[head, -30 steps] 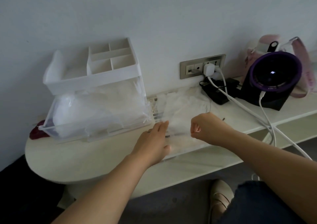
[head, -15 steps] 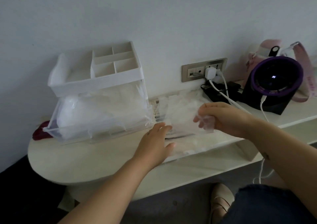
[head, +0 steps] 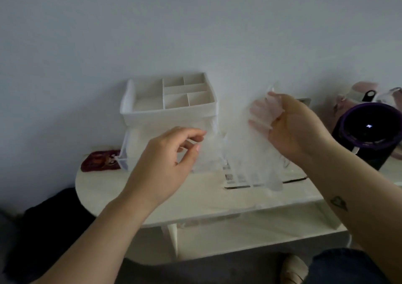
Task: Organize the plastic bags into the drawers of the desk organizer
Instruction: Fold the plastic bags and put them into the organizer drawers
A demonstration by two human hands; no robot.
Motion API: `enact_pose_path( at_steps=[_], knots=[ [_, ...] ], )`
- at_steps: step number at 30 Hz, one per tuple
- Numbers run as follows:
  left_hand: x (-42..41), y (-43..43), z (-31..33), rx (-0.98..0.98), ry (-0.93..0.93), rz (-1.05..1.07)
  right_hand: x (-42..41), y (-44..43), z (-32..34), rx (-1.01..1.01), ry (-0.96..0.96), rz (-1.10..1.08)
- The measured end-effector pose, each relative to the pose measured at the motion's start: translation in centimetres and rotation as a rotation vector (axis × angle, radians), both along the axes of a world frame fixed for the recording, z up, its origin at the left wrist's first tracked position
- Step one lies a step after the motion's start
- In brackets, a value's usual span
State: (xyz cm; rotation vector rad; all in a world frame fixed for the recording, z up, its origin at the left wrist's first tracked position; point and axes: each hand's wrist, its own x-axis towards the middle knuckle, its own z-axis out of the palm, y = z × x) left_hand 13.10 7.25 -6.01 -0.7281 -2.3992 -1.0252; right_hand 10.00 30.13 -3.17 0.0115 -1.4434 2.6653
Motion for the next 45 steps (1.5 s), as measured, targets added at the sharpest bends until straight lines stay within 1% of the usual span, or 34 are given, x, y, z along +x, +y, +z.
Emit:
enact_pose_path(
  at_steps=[1,3,5,8,11,13,16,21,24,26,28,30,32,34,37,39,42,45],
  knots=[
    [-0.4,-0.9,0.2,-0.014,0.060,0.064,-0.2,-0.9,0.6,0.047,0.032,-0.012],
    [-1.0,-3.0,0.2,-0.010,0.145,0.181,-0.7,-3.4,1.5,0.219,0.083,-0.050],
    [-1.5,-4.7,-0.3,0.016,0.172,0.266,-1.2,-6.1,1.9,0.409,0.122,-0.094],
    [-2.0,-6.2,-1.2,-0.021,0.150,0.330,-2.1,-9.9,1.4,0.692,0.198,-0.129],
    [-2.4,-7.6,-2.1,-0.057,0.089,0.331,-3.1,-13.2,-0.2,0.981,0.288,-0.091],
    [-2.6,-8.6,-2.5,-0.028,0.022,0.337,-3.8,-15.1,-1.2,1.138,0.316,-0.053],
    [-2.8,-9.5,-2.9,0.040,-0.062,0.334,-4.4,-16.7,-2.0,1.305,0.368,0.007],
    [-3.1,-10.3,-3.0,0.104,-0.140,0.313,-5.2,-18.0,-2.5,1.509,0.429,0.119],
    [-3.1,-10.3,-3.0,0.098,-0.154,0.314,-5.3,-18.1,-2.2,1.606,0.419,0.303],
    [-3.0,-10.4,-2.8,0.076,-0.113,0.333,-4.9,-17.6,-1.6,1.676,0.412,0.407],
    [-2.8,-10.4,-2.2,0.044,-0.035,0.362,-4.3,-16.7,-0.8,1.714,0.456,0.410],
    [-2.7,-10.3,-1.0,0.013,0.024,0.361,-3.5,-15.4,0.1,1.760,0.492,0.356],
    [-3.1,-9.5,0.3,-0.081,0.017,0.296,-3.1,-14.1,0.8,1.855,0.468,0.325],
    [-4.2,-8.2,1.2,-0.289,-0.121,0.253,-3.1,-13.3,1.0,1.963,0.387,0.357],
    [-6.1,-5.9,2.0,-0.621,-0.400,0.278,-3.5,-13.0,0.8,2.056,0.260,0.444],
    [-7.0,-4.9,2.2,-0.755,-0.501,0.261,-3.9,-13.0,0.5,2.110,0.207,0.478],
    [-8.0,-4.4,2.2,-0.791,-0.586,0.214,-4.5,-12.9,0.3,2.165,0.158,0.437],
    [-8.9,-4.6,2.0,-0.735,-0.615,0.199,-4.7,-12.8,0.3,2.191,0.221,0.374]
  ],
)
